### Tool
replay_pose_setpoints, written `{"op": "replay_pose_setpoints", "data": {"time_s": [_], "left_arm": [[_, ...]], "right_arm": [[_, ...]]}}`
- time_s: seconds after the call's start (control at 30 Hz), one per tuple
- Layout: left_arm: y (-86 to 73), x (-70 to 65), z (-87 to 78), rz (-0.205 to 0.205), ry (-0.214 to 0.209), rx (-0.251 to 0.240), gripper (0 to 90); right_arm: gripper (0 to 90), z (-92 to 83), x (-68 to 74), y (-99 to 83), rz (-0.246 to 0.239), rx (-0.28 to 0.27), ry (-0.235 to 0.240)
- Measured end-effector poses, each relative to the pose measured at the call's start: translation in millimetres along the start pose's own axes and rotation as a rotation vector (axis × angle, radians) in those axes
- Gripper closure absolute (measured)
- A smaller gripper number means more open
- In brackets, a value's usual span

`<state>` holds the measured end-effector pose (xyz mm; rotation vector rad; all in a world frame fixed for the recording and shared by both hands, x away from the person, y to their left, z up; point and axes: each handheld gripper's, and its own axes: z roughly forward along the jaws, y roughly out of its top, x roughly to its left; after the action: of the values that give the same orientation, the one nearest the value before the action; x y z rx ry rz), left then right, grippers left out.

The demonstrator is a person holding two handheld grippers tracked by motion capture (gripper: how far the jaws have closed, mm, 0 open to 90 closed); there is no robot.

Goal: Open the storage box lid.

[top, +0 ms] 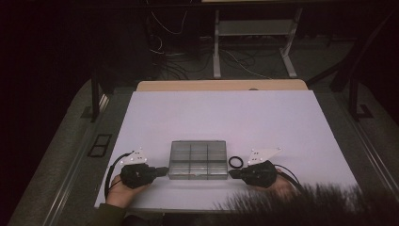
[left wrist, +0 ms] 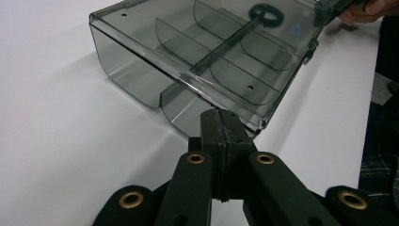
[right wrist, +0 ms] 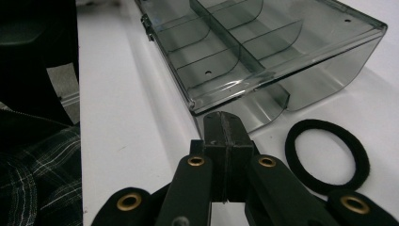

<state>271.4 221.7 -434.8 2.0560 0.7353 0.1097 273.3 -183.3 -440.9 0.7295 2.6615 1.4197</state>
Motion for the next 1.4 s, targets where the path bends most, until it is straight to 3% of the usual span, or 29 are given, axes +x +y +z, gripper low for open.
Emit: {"op": "replay_pose_setpoints", "data": {"time_s": [0.33,0.53,0.7,1.4], "left_arm": [[0.1,0.4,-0.2,-0.004,-0.004,0.002,88.9],[-0.1,0.6,0.0,-0.006,-0.008,0.001,88.9],[0.1,0.4,0.3,-0.007,-0.009,0.0,88.9],[-0.9,3.8,0.8,-0.031,-0.022,-0.014,89.0]], "right_arm": [[88.6,-0.6,0.9,1.0,-0.003,-0.01,0.012],[88.6,2.8,1.2,-0.5,-0.012,0.023,-0.008],[88.6,-0.9,0.3,1.1,-0.003,-0.014,0.006],[88.7,-0.6,0.2,1.1,-0.001,-0.015,0.007]]}}
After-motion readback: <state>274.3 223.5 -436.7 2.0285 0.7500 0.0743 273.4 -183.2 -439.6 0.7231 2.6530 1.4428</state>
